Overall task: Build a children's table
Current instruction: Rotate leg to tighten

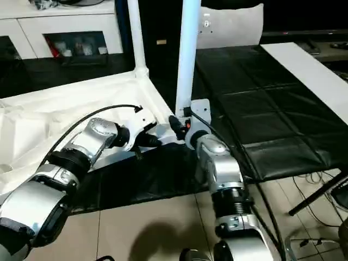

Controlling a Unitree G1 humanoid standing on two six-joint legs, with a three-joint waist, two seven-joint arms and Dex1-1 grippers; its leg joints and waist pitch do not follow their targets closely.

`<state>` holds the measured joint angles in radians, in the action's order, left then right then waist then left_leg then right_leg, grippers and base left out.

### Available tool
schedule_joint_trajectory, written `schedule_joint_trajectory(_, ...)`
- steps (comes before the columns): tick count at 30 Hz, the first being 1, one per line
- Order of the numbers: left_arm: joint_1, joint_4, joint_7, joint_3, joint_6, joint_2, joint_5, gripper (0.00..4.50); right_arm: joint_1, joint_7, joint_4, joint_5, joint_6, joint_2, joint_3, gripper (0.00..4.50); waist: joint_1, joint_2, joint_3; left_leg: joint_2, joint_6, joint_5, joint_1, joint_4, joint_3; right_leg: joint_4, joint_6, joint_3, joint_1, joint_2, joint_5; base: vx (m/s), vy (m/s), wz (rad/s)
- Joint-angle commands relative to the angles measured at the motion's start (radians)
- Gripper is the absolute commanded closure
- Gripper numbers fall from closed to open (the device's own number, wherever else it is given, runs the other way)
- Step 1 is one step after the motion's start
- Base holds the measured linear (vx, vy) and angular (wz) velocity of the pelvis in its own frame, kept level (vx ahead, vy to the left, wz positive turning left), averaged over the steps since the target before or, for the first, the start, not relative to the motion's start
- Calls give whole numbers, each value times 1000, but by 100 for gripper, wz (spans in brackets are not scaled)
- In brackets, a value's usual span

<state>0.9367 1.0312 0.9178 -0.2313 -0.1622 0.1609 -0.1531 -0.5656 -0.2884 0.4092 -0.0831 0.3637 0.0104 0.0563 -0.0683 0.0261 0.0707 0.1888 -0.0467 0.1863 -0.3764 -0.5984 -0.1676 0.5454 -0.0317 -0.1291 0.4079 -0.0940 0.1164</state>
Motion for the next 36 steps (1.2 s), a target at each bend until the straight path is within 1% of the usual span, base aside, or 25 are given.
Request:
schedule_joint_trajectory(1, 7, -57, 22, 1, 50, -21, 16, 450, 13, -84, -30, -44, -27, 14, -75, 141, 9, -9, -82, 28, 129, 151, -1, 62, 10, -46, -217, 49, -73, -63, 247, 0, 0, 0)
schedule_joint_trajectory(4, -6, -61, 55, -10, 100, -4, 13, 450, 31, -137, -47, -40, -46, -27, -81, 105, 16, -6, -89, 32, 162, 84, -1, 58, 10, -31, -239, 52, -72, -60, 156, 0, 0, 0)
schedule_joint_trajectory(5, -10, -62, 72, -11, 115, 1, 18, 450, 41, -171, -56, -38, -57, -49, -86, 93, 18, -9, -90, 32, 178, 64, -4, 55, 8, -27, -249, 52, -72, -59, 126, 0, 0, 0)
schedule_joint_trajectory(6, -12, -60, 87, -9, 125, 8, 23, 450, 52, -207, -66, -40, -64, -73, -87, 85, 25, -10, -87, 31, 192, 66, -3, 55, 6, -29, -252, 52, -71, -58, 126, 0, 0, 0)
schedule_joint_trajectory(7, -15, -60, 104, -10, 143, 14, 27, 450, 59, -235, -74, -47, -66, -87, -85, 79, 30, -9, -85, 34, 193, 81, 0, 56, 5, -31, -251, 53, -68, -60, 149, 0, 0, 0)
schedule_joint_trajectory(8, -19, -59, 133, -13, 161, 24, 29, 450, 71, -287, -87, -59, -63, -114, -85, 72, 31, -9, -84, 33, 190, 90, -1, 56, 5, -33, -248, 52, -69, -60, 166, 0, 0, 0)
schedule_joint_trajectory(9, -31, -64, 209, -28, 214, 50, 31, 450, 97, -411, -116, -82, -60, -179, -102, 61, 35, -11, -81, 32, 183, 118, 0, 57, 4, -38, -240, 52, -70, -59, 203, 0, 0, 0)
schedule_joint_trajectory(12, -39, -72, 274, -37, 229, 68, 37, 450, 120, -524, -141, -95, -71, -241, -132, 34, 51, -10, -78, 37, 161, 162, 4, 60, 3, -43, -221, 55, -66, -59, 270, 0, 0, 0)
schedule_joint_trajectory(13, -43, -75, 311, -45, 245, 79, 37, 450, 128, -572, -152, -109, -65, -270, -138, 29, 56, -12, -75, 38, 142, 185, 6, 61, 2, -49, -211, 56, -62, -59, 311, 0, 0, 0)
schedule_joint_trajectory(14, -45, -76, 341, -55, 259, 90, 33, 450, 132, -613, -159, -122, -60, -293, -141, 23, 58, -11, -75, 36, 135, 199, 8, 61, 2, -51, -207, 55, -61, -59, 333, 0, 0, 0)
schedule_joint_trajectory(15, -49, -71, 395, -79, 304, 116, 16, 450, 134, -693, -164, -141, -55, -340, -149, 11, 67, -11, -76, 39, 124, 212, 12, 62, 2, -53, -198, 55, -61, -58, 353, 0, 0, 0)
schedule_joint_trajectory(16, -49, -69, 409, -86, 317, 123, 11, 450, 134, -715, -163, -145, -54, -353, -152, 4, 70, -11, -75, 41, 122, 213, 11, 64, 2, -52, -197, 56, -62, -57, 354, 0, 0, 0)
schedule_joint_trajectory(17, -49, -69, 409, -86, 317, 123, 11, 450, 134, -715, -163, -145, -54, -353, -152, 4, 78, -9, -72, 43, 113, 223, 12, 64, -1, -52, -192, 56, -57, -57, 368, 0, 0, 0)
schedule_joint_trajectory(18, -51, -66, 487, -101, 360, 143, 9, 450, 126, -815, -155, -147, -67, -410, -173, 4, 85, -8, -74, 43, 102, 233, 18, 65, -1, -55, -189, 56, -54, -58, 381, 0, 0, 0)
schedule_joint_trajectory(21, -58, -80, 562, -109, 379, 155, 25, 450, 114, -880, -140, -154, -77, -437, -183, 4, 104, -9, -75, 46, 92, 221, 19, 66, -3, -52, -189, 60, -53, -60, 374, 0, 0, 0)
schedule_joint_trajectory(23, -62, -89, 596, -112, 380, 160, 34, 450, 109, -906, -133, -161, -78, -443, -185, 4, 108, -10, -77, 47, 89, 221, 20, 66, -3, -49, -199, 61, -53, -60, 362, 0, 0, 0)
schedule_joint_trajectory(24, -64, -103, 640, -119, 376, 165, 48, 450, 96, -973, -124, -183, -81, -459, -196, 4, 114, -8, -79, 49, 89, 209, 19, 67, -3, -43, -208, 62, -54, -61, 334, 0, 0, 0)
schedule_joint_trajectory(25, -64, -103, 640, -119, 376, 165, 48, 450, 96, -973, -124, -183, -81, -459, -196, 30, 117, -8, -80, 49, 91, 203, 17, 66, -3, -41, -211, 63, -56, -61, 322, 0, 0, 0)
schedule_joint_trajectory(26, -64, -105, 648, -121, 376, 166, 50, 450, 92, -985, -121, -189, -76, -462, -200, 30, 122, -8, -80, 50, 92, 192, 17, 66, -3, -39, -215, 64, -54, -61, 306, 0, 0, 0)
schedule_joint_trajectory(27, -64, -108, 673, -127, 382, 169, 53, 450, 83, -1012, -111, -195, -73, -470, -209, 37, 127, -15, -82, 49, 93, 187, 18, 66, -5, -38, -217, 63, -55, -62, 302, 0, 0, 0)
schedule_joint_trajectory(29, -64, -112, 686, -134, 390, 172, 57, 450, 78, -1031, -106, -200, -67, -472, -216, 55, 131, -11, -81, 50, 93, 178, 17, 66, -4, -37, -215, 63, -54, -63, 305, 0, 0, 0)
schedule_joint_trajectory(30, -64, -114, 694, -138, 396, 173, 58, 450, 75, -1047, -104, -203, -63, -475, -222, 68, 132, -14, -83, 50, 92, 171, 17, 65, -4, -35, -215, 64, -55, -63, 299, 0, 0, 0)
schedule_joint_trajectory(33, -61, -113, 697, -137, 413, 176, 57, 450, 73, -1093, -102, -201, -54, -483, -245, 88, 140, -14, -86, 49, 99, 155, 14, 63, -4, -32, -216, 63, -57, -64, 282, 0, 0, 0)
schedule_joint_trajectory(34, -59, -112, 697, -138, 415, 178, 56, 450, 73, -1110, -99, -196, -58, -486, -254, 100, 143, -17, -85, 49, 98, 153, 14, 63, -4, -32, -212, 63, -56, -64, 290, 0, 0, 0)
schedule_joint_trajectory(36, -55, -106, 696, -134, 424, 181, 46, 450, 70, -1129, -93, -194, -54, -487, -261, 121, 146, -15, -85, 49, 94, 157, 15, 63, -5, -35, -205, 63, -55, -64, 309, 0, 0, 0)
